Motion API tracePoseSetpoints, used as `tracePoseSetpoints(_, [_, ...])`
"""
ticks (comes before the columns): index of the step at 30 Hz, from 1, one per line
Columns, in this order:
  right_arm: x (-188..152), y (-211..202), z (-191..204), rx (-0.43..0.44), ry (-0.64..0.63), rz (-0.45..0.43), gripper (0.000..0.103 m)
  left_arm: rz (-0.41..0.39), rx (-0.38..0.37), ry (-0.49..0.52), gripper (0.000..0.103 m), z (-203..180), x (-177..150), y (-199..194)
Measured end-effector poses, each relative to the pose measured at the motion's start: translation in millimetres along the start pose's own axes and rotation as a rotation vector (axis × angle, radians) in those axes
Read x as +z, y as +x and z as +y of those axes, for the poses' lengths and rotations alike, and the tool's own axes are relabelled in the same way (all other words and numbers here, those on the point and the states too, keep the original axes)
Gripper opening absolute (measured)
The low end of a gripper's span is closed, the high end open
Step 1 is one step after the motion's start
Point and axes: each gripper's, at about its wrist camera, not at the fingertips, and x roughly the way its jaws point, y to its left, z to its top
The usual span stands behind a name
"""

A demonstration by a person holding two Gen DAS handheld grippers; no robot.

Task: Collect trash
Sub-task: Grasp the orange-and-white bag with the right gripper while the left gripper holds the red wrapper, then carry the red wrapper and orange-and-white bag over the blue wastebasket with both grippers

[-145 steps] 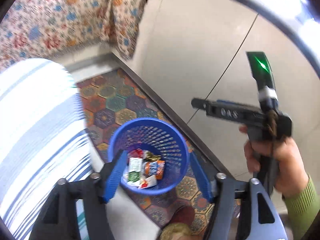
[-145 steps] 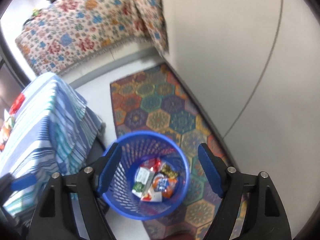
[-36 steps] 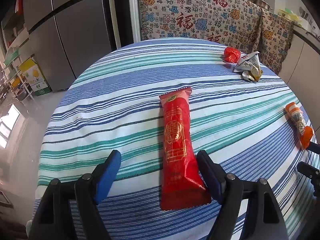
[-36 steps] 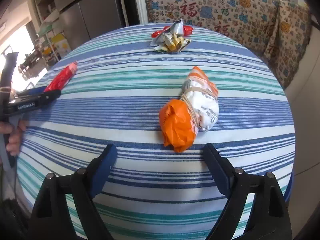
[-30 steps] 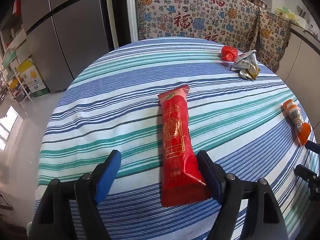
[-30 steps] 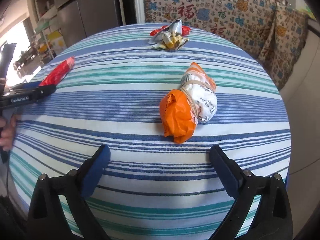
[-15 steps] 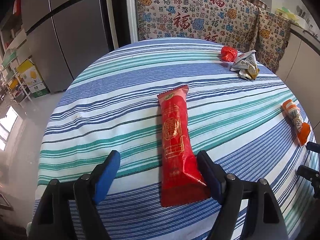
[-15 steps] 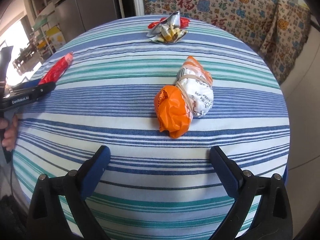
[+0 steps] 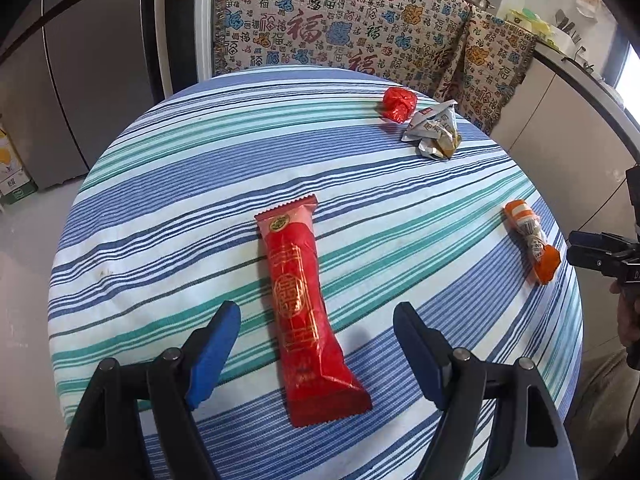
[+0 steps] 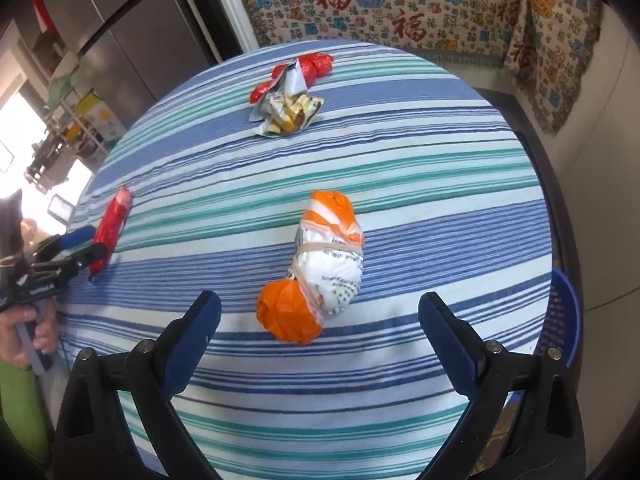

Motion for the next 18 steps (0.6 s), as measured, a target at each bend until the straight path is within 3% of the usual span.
tracePoseSetpoints(4, [13, 17, -8, -0.007, 0.063, 0.065, 0.091, 0.057, 0.061, 0.028, 0.079, -6, 6, 13])
tracePoseSetpoints(9, [18, 24, -11, 0.018, 0.113, 0.105, 0.090, 0.046, 0.109, 0.017, 0.076, -6, -1, 10])
tracePoseSetpoints(12, [21, 33, -11, 0.022, 0.128, 0.139, 0.090, 0.053, 0.103, 0.017, 0.055, -6, 0, 11])
tracePoseSetpoints(13, [22, 37, -12, 0.030, 0.141, 0.152, 0.083, 0.058, 0.104, 0.019, 0.042, -6, 0, 12])
tracePoseSetpoints(14, [22, 41, -14, 0.038, 0.156, 0.160, 0.066, 0.063, 0.106, 0.019, 0.029, -7, 1, 14])
tracePoseSetpoints(15, [23, 43, -15, 0.042, 0.160, 0.166, 0.053, 0.062, 0.106, 0.019, 0.028, -7, 1, 15])
tracePoseSetpoints(16, [22, 43, -15, 0.035, 0.155, 0.161, 0.047, 0.055, 0.105, 0.018, 0.024, -7, 1, 13])
tracePoseSetpoints(18, [20, 36, -12, 0.018, 0.128, 0.136, 0.047, 0.038, 0.094, 0.014, 0.020, -8, 1, 9])
